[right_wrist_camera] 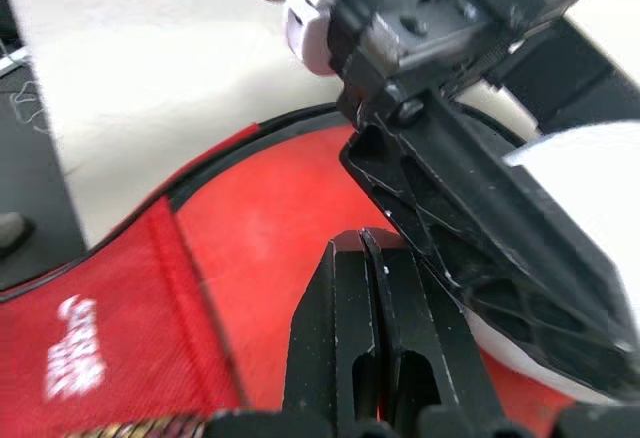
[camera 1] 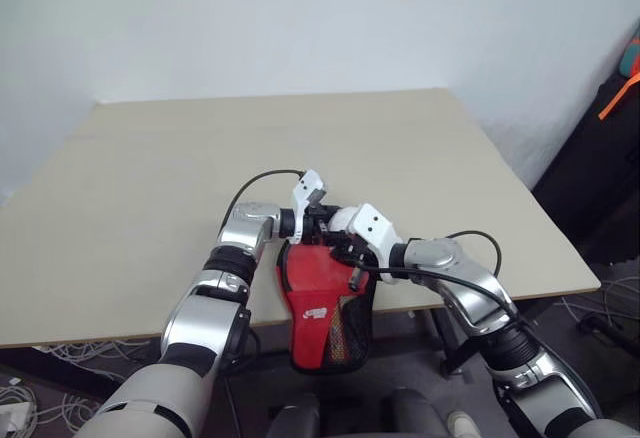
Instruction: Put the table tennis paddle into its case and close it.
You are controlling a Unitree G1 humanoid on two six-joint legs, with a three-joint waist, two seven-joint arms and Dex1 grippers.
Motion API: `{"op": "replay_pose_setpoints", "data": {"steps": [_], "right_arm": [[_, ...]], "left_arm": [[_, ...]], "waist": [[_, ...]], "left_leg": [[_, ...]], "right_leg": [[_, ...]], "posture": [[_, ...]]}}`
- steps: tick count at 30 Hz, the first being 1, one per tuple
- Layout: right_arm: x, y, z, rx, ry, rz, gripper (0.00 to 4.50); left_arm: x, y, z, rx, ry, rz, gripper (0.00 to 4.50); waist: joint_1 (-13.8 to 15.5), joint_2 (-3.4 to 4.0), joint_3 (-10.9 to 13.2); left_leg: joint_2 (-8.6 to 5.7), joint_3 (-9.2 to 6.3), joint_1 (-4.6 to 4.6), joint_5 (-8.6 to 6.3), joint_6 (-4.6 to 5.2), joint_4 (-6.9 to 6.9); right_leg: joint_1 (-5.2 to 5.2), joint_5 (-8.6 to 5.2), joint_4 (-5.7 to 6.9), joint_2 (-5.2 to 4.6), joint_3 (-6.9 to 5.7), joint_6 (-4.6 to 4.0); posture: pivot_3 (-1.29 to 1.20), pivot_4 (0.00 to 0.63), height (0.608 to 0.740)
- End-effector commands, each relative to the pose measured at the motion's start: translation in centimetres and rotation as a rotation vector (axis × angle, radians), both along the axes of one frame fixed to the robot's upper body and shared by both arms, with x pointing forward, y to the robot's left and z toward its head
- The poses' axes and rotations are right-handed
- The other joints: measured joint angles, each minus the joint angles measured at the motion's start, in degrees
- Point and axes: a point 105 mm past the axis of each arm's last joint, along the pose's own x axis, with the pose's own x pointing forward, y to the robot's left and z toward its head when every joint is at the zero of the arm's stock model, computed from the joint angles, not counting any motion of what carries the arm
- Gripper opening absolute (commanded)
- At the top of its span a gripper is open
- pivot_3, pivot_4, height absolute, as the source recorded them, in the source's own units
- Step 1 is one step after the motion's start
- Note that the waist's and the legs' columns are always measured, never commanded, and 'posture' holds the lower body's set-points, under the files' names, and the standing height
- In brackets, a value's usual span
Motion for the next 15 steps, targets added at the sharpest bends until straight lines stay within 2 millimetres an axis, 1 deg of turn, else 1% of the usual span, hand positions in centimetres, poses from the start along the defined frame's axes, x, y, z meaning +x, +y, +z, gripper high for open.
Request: {"op": "replay_pose_setpoints", "data": {"steps": [1, 5, 8, 11, 14, 15], "right_arm": [[-1.3, -1.0, 2.9, 0.037, -0.050, 0.076, 0.00], [-1.9, -2.9, 4.0, 0.016, -0.058, 0.105, 0.00], [-2.0, -4.0, 4.6, 0.006, -0.065, 0.112, 0.00], [-1.9, -5.2, 5.3, -0.005, -0.072, 0.111, 0.00], [-1.8, -5.9, 5.7, -0.013, -0.076, 0.107, 0.56], [-1.6, -6.2, 5.8, -0.015, -0.078, 0.099, 0.86]], "left_arm": [[0.0, -0.2, 1.8, -0.021, -0.044, -0.037, 4.46], [0.2, -0.4, 3.0, -0.031, -0.089, -0.037, 4.46], [-0.1, -0.7, 4.7, -0.075, -0.110, -0.060, 4.46], [-0.4, -0.5, 6.9, -0.124, -0.140, -0.072, 3.88], [-0.8, -0.1, 8.4, -0.149, -0.160, -0.071, 2.89], [-0.8, 0.2, 9.3, -0.169, -0.170, -0.060, 2.53]], "waist": [[0.02, -0.01, 0.01], [0.24, -0.03, 0.02], [0.25, -0.05, 0.03], [0.22, -0.06, 0.03], [0.18, -0.06, 0.03], [0.17, -0.05, 0.03]], "left_leg": [[0.00, 0.00, -0.01, 0.00, 0.00, 0.00], [0.00, 0.00, -0.07, -0.03, 0.04, 0.10], [0.00, 0.00, -0.07, -0.03, 0.04, 0.10], [0.01, 0.01, -0.08, -0.04, 0.05, 0.10], [0.04, 0.03, -0.06, -0.04, 0.05, 0.09], [0.05, 0.03, -0.04, -0.04, 0.05, 0.09]], "right_leg": [[0.01, 0.00, -0.01, 0.00, 0.00, 0.00], [0.04, 0.00, -0.03, -0.02, -0.03, 0.01], [0.04, -0.01, -0.04, -0.03, -0.05, 0.01], [0.03, -0.01, -0.04, -0.03, -0.04, 0.01], [0.02, -0.01, -0.04, -0.03, -0.04, 0.01], [0.03, -0.01, -0.04, -0.02, -0.04, 0.01]], "posture": [[0.00, 0.000, 0.739], [0.00, 0.000, 0.739], [0.00, 0.000, 0.739], [0.00, 0.000, 0.739], [0.00, 0.000, 0.739], [0.00, 0.000, 0.739]]}}
